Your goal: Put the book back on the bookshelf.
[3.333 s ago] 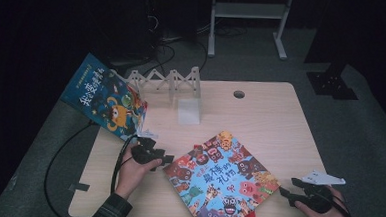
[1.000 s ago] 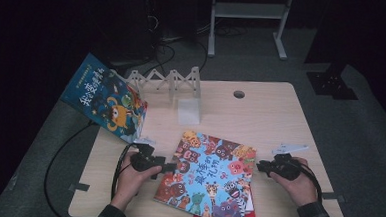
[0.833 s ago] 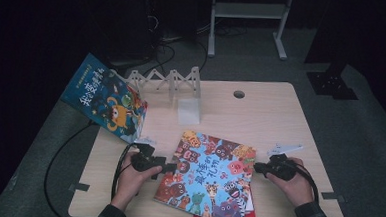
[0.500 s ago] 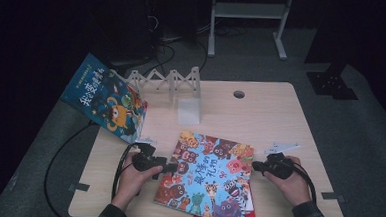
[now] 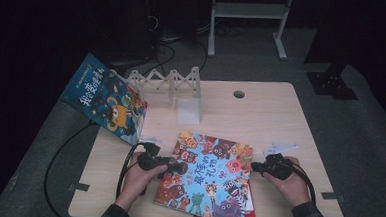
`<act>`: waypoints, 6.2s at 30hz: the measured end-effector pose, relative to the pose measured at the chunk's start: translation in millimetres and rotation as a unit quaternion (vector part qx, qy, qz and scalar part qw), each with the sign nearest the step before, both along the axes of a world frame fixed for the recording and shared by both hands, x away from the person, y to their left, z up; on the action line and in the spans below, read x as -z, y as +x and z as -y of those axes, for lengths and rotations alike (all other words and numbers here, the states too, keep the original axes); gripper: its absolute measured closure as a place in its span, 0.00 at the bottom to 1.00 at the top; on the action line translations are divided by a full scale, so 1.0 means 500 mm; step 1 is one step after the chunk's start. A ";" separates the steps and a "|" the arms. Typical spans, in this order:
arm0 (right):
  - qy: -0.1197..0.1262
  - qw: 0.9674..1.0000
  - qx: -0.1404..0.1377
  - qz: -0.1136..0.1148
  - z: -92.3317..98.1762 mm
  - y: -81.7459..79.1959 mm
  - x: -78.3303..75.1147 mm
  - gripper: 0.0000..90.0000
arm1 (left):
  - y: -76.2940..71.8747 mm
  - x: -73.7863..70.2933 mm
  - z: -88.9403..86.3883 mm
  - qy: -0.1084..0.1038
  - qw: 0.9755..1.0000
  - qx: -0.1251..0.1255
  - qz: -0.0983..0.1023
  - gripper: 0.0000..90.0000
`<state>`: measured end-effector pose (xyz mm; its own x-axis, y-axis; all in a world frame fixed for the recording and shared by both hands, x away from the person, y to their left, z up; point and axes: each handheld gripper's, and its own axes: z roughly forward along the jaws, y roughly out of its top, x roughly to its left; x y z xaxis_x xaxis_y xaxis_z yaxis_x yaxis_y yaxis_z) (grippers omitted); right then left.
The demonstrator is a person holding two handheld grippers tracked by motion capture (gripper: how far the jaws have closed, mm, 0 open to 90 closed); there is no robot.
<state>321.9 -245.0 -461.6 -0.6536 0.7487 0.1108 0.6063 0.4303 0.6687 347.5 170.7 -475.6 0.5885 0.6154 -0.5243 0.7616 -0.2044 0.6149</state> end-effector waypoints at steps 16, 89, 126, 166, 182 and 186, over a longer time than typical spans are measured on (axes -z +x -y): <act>-0.003 1.000 0.000 0.002 -0.002 0.000 0.001 0.97 | 0.013 -0.020 0.000 0.017 0.999 -0.005 -0.030 0.43; -0.026 0.999 0.012 0.024 0.017 0.012 0.019 0.60 | 0.061 -0.099 0.020 -0.176 0.976 0.052 -0.118 0.81; -0.012 0.995 0.071 0.066 0.065 0.055 0.050 0.15 | 0.089 -0.313 -0.003 -0.067 0.991 0.081 -0.080 0.90; -0.012 0.995 0.077 0.066 0.063 0.058 0.050 0.15 | 0.069 -0.456 -0.198 0.039 0.998 -0.055 -0.011 0.90; -0.013 0.995 0.079 0.066 0.063 0.059 0.050 0.15 | 0.053 -0.485 -0.313 0.045 0.991 -0.122 -0.007 0.90; -0.013 0.995 0.079 0.065 0.063 0.059 0.050 0.15 | 0.053 -0.491 -0.332 0.054 0.989 -0.135 -0.011 0.90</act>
